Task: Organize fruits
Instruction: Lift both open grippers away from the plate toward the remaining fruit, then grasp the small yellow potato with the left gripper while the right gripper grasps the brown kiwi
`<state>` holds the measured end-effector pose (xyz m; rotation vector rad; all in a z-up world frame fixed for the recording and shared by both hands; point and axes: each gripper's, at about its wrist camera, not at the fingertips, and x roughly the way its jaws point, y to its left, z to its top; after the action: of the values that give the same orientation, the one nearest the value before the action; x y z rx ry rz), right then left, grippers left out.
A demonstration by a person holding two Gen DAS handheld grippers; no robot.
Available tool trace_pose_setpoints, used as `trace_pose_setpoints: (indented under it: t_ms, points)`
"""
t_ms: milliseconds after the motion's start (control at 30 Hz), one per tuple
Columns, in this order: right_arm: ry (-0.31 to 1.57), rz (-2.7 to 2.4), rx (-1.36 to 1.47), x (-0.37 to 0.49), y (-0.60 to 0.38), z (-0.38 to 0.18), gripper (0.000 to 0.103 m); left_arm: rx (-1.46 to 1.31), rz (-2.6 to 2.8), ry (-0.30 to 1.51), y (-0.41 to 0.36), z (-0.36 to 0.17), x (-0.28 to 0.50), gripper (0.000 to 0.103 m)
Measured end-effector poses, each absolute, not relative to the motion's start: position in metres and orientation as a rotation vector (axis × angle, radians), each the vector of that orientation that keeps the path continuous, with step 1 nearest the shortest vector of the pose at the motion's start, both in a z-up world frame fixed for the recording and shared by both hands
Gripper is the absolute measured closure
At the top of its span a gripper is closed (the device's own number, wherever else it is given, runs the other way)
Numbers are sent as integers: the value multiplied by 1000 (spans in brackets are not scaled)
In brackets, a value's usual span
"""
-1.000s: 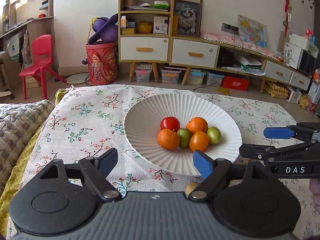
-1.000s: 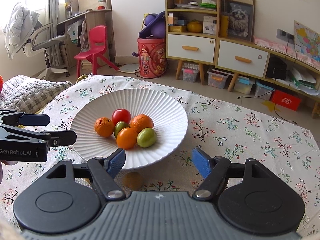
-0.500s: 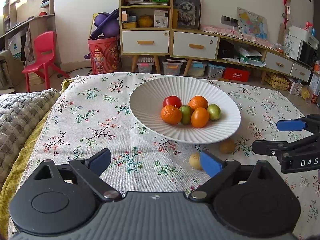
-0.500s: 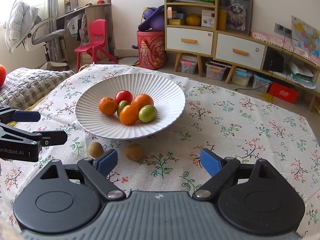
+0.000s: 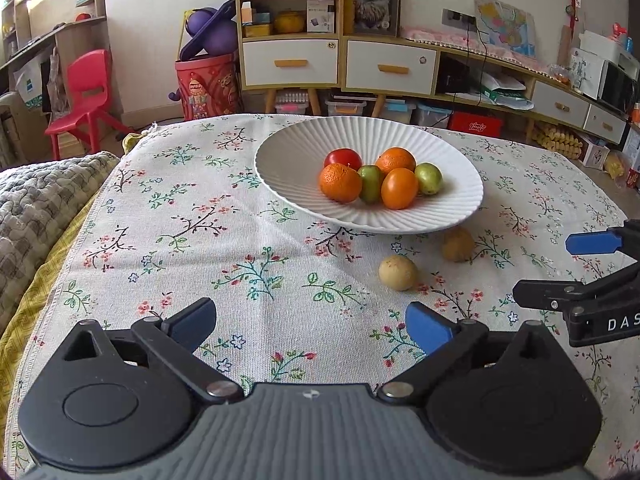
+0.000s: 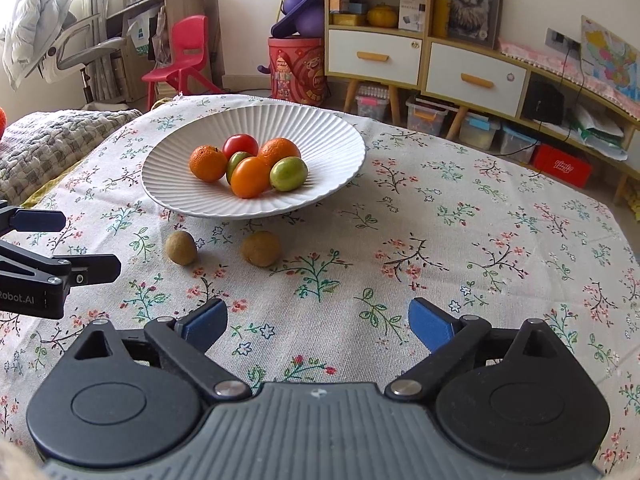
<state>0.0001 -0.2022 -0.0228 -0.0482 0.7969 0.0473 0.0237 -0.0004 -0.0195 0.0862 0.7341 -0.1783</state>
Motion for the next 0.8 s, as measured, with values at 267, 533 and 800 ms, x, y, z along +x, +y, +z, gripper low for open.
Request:
trace_pose_setpoints:
  t_ms: [267, 533, 800]
  points:
    - [817, 16, -75, 0, -204, -34, 6, 88, -175, 779, -7, -39, 23, 11]
    - [808, -3, -61, 2, -209, -39, 4, 80, -169, 738, -20, -45, 25, 11]
    - [796, 3, -62, 4, -212, -41, 3, 54, -202, 707, -32, -42, 35, 38]
